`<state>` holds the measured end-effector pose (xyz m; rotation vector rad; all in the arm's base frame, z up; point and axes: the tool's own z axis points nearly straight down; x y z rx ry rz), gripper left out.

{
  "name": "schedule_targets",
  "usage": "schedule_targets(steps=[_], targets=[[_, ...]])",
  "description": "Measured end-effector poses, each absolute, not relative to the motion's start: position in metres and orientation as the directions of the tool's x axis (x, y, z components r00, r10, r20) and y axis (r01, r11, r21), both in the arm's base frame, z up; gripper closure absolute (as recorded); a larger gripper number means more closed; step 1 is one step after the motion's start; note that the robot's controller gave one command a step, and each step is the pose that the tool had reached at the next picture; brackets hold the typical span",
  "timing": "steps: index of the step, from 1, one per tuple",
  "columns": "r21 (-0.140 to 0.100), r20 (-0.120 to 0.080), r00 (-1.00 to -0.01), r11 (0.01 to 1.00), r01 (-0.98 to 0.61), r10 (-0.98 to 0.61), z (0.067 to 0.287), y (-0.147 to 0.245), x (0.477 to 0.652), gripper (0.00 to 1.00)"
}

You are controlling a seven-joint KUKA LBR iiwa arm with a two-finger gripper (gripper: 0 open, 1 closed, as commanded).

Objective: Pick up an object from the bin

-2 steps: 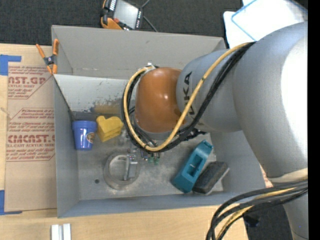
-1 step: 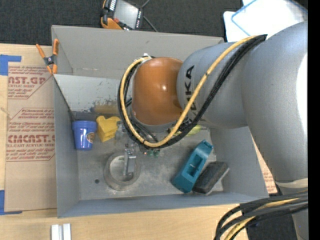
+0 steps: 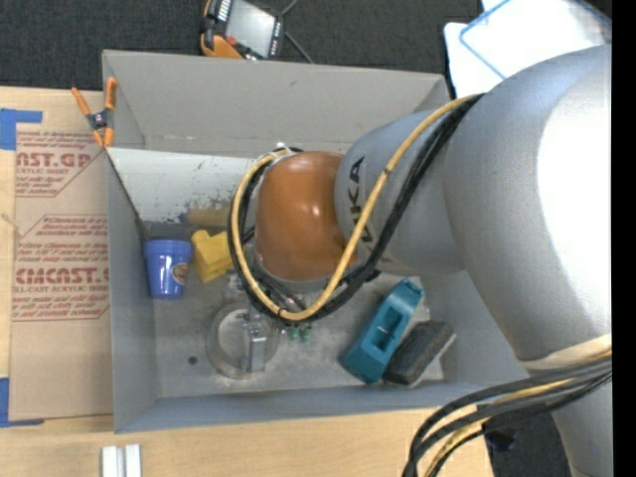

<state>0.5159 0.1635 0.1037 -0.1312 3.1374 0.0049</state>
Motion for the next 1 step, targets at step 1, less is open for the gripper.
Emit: schedule_targets(steps=[1], targets=[[0.007,-0.008,-0.996,0.996,-0.092,-0.092,0.0748,0.1636,0.5333,0.0]])
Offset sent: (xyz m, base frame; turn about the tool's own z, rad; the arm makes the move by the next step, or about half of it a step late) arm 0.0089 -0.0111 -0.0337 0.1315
